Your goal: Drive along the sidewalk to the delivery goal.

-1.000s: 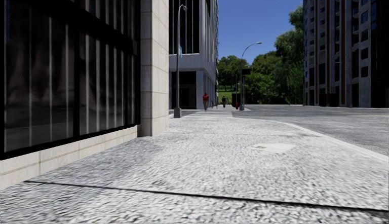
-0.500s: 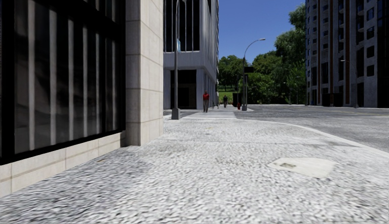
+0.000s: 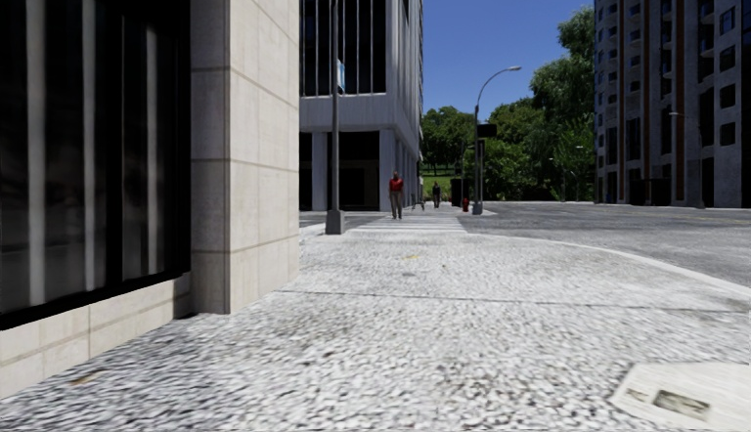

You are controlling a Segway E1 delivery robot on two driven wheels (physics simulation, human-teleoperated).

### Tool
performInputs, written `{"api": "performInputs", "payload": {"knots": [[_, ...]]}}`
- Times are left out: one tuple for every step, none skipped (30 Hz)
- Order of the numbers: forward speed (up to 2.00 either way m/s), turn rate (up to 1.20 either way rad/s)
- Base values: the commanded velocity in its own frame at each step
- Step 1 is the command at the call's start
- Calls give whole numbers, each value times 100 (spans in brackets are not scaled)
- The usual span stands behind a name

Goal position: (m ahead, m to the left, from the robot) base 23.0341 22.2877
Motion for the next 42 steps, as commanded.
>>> {"api": "performInputs", "payload": {"knots": [[200, 0], [200, 0], [200, 0], [200, 0], [200, 0], [200, 0], [200, 0], [200, 0], [200, 0], [200, 0], [200, 0], [200, 0], [200, 0], [200, 0], [200, 0], [200, 0], [200, 0], [200, 0], [200, 0], [200, 0], [200, 0], [200, 0], [200, 0], [200, 0], [200, 0], [200, 0], [200, 0], [200, 0], [200, 0], [200, 0], [200, 0], [200, 0], [200, 0], [200, 0], [200, 0], [200, 0], [200, 0], [200, 0], [200, 0], [200, 0], [200, 0], [200, 0]]}}
